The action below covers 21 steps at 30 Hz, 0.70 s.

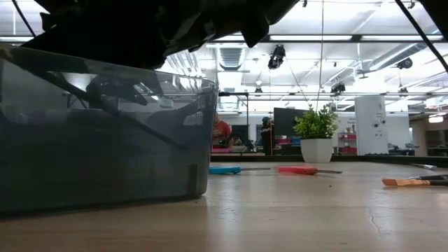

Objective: Pick & Place Paint Supplies
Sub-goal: Put the top gold paint brush into the black transparent bin, then put the gold paint brush into the black transparent bin

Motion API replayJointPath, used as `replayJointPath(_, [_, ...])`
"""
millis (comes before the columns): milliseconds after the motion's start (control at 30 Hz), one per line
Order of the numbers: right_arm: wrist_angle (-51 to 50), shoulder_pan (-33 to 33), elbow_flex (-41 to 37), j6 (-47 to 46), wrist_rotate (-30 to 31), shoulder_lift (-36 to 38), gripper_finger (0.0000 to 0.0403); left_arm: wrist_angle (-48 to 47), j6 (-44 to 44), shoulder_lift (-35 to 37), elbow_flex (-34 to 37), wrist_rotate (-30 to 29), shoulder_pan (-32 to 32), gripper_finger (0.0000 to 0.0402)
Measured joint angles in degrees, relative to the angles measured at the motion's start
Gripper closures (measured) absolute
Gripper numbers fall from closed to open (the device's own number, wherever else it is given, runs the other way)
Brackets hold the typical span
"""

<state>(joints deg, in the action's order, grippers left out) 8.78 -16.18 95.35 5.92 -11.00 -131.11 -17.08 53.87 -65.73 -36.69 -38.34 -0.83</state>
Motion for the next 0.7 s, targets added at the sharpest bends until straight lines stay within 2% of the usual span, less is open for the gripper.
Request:
replayJointPath(200, [0.1,0.2,0.0,-3.0,0.1,0.0,0.0386,0.0,0.0,0.0,0.0,0.0,0.0,0.0169])
replayJointPath(500, [0.2,0.5,0.0,-3.2,0.1,0.0,0.0325,0.0,0.0,0.0,0.0,0.0,0.0,0.0169])
replayJointPath(700, [0.5,0.5,0.0,-2.2,0.1,0.0,0.0319,0.0,0.0,0.0,0.0,0.0,0.0,0.0169])
